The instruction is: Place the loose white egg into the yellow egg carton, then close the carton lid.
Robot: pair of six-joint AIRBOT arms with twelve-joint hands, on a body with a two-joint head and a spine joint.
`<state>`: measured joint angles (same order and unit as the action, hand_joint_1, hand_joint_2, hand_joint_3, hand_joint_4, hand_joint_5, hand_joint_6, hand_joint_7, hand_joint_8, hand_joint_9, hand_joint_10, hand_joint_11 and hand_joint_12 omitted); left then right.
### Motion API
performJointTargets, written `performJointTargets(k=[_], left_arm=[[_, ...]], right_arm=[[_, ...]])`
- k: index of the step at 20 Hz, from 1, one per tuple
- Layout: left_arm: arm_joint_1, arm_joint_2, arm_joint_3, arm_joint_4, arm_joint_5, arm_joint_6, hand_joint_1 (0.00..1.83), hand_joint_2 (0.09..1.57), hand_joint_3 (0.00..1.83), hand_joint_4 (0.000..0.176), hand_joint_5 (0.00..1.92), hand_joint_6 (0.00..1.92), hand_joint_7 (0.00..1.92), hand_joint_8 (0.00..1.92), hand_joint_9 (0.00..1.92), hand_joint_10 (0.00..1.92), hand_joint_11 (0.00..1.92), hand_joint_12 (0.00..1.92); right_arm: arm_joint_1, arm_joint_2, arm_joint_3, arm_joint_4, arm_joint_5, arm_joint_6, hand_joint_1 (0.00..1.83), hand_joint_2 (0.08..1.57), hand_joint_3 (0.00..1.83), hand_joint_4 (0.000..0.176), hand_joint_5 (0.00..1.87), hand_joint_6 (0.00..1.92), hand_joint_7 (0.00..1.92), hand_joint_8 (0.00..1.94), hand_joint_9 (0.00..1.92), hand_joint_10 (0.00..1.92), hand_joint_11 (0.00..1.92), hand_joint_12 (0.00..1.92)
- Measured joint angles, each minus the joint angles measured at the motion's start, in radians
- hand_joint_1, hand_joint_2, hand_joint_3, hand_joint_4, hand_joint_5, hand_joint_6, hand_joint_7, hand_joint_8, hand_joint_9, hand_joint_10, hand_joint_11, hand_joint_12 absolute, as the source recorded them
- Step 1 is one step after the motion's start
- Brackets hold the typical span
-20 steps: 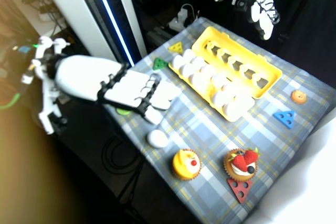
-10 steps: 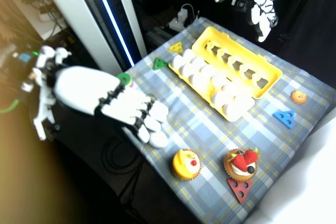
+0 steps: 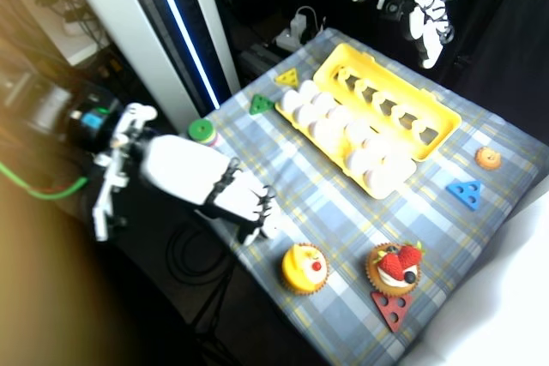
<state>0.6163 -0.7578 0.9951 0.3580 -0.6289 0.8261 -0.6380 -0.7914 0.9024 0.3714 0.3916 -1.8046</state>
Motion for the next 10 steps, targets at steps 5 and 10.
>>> performJointTargets(k=[5, 10], left_arm=[[0.005, -0.001, 0.0, -0.001, -0.012, 0.0, 0.22, 1.37, 0.0, 0.042, 0.05, 0.0, 0.02, 0.0, 0.07, 0.0, 0.0, 0.68], [0.005, -0.001, 0.0, -0.002, -0.014, 0.0, 0.22, 1.37, 0.0, 0.037, 0.05, 0.0, 0.0, 0.0, 0.03, 0.0, 0.0, 0.42]], right_arm=[[0.013, 0.0, 0.002, 0.002, -0.002, -0.005, 1.03, 1.21, 0.0, 0.0, 0.02, 0.69, 0.32, 0.01, 0.01, 0.76, 0.0, 1.55], [0.025, -0.01, 0.003, -0.002, -0.001, -0.007, 0.95, 1.25, 0.01, 0.0, 0.0, 0.6, 0.25, 0.0, 0.0, 0.59, 0.0, 1.37]])
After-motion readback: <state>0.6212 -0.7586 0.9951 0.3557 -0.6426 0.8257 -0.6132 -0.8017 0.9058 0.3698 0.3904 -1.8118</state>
